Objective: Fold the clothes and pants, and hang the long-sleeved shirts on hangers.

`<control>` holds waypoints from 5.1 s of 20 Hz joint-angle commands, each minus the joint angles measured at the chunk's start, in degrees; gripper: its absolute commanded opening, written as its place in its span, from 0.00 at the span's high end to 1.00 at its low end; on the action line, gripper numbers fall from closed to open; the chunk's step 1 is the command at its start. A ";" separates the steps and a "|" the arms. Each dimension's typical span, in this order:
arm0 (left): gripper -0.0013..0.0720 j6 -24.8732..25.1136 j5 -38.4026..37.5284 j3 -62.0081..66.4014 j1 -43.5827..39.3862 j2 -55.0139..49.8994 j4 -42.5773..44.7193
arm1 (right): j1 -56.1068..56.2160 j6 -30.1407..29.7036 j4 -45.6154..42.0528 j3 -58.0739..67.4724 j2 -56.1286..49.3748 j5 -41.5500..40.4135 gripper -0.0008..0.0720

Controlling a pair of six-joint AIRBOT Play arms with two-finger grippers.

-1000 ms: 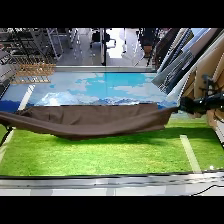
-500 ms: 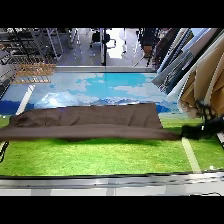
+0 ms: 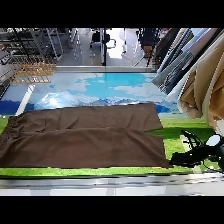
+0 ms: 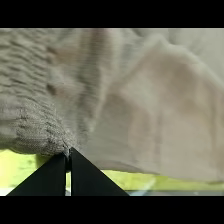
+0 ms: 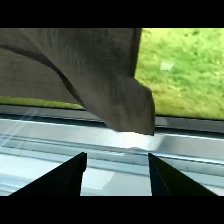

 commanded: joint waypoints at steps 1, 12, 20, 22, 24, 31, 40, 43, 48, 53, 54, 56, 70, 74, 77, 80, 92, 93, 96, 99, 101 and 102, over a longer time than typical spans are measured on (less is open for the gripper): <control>0.97 -3.43 4.87 1.29 0.15 -0.17 0.74 | -0.07 4.98 0.26 1.01 0.04 -10.82 0.35; 0.97 -8.96 7.08 4.33 0.26 -0.02 -3.19 | -14.01 5.84 11.98 0.92 -1.05 3.87 0.34; 0.97 -8.96 6.62 4.31 0.26 -0.04 -3.13 | -17.03 6.73 11.34 -14.10 2.60 -1.70 0.36; 0.97 -8.96 6.54 4.31 0.26 -0.04 -3.13 | -17.03 6.69 11.34 -14.82 1.42 -4.90 0.36; 0.97 -8.96 5.99 4.31 0.26 -0.04 -3.13 | -17.03 6.75 12.31 -14.73 -0.22 -7.37 0.39; 0.97 -8.98 4.68 4.31 0.26 -0.04 -3.13 | -17.00 6.21 15.91 -14.75 -6.73 -15.87 0.42; 0.97 -14.95 2.19 9.79 -0.48 1.55 -10.69 | -10.29 7.13 17.35 -7.96 5.60 -8.48 0.97; 0.98 -18.97 1.84 17.38 -2.78 2.84 -13.57 | -6.56 10.38 17.38 2.58 11.13 -11.26 0.98; 0.98 -25.53 8.48 22.36 -10.88 2.82 -21.53 | 5.20 14.25 17.22 16.46 2.71 -27.02 0.98; 0.97 -26.95 18.49 22.36 -19.56 -0.09 -20.76 | 10.73 14.12 16.48 27.15 -17.09 -20.74 0.77; 0.97 -26.95 18.43 22.36 -19.91 -0.31 -20.74 | 10.36 11.52 15.45 26.73 -17.92 -16.41 0.60; 0.97 -26.97 18.25 22.36 -19.78 -0.37 -20.76 | 10.23 2.99 13.77 24.39 -17.09 -6.62 0.58; 0.97 -26.99 13.55 22.36 -18.64 -0.37 -20.74 | 10.82 -19.12 14.95 6.93 -17.07 -6.32 0.38; 0.97 -26.97 13.40 22.36 -18.62 -0.39 -20.72 | 13.60 -21.46 16.87 6.93 -17.77 -5.99 0.73; 0.97 -26.99 12.98 22.36 -17.90 -0.37 -20.74 | 15.80 -20.61 16.59 6.95 -16.57 -0.50 0.97; 0.97 -26.99 10.80 22.36 -15.37 -0.37 -20.74 | 15.76 -19.30 11.02 8.13 -11.02 1.11 0.97; 0.97 -32.65 8.76 22.62 -12.24 -0.37 -21.75 | 15.80 -13.09 7.85 21.14 -7.23 -12.50 0.97; 0.97 -34.49 8.79 23.06 -12.37 -0.37 -21.49 | 15.80 -11.82 7.63 24.65 -7.45 -17.77 0.98; 0.98 -36.28 11.63 24.39 -13.20 -0.39 -21.27 | 15.80 -10.14 7.74 33.57 -12.04 -25.27 0.98; 0.98 -37.90 18.49 24.57 -15.39 -0.76 -20.70 | 15.82 -8.50 7.82 39.93 -21.18 -28.63 0.98; 0.98 -38.60 22.45 24.57 -17.97 -2.23 -19.85 | 15.85 -7.17 8.72 44.11 -28.11 -31.67 0.98; 0.98 -39.85 24.24 24.57 -19.52 -3.28 -18.47 | 16.06 -7.04 9.73 46.42 -31.82 -32.76 0.98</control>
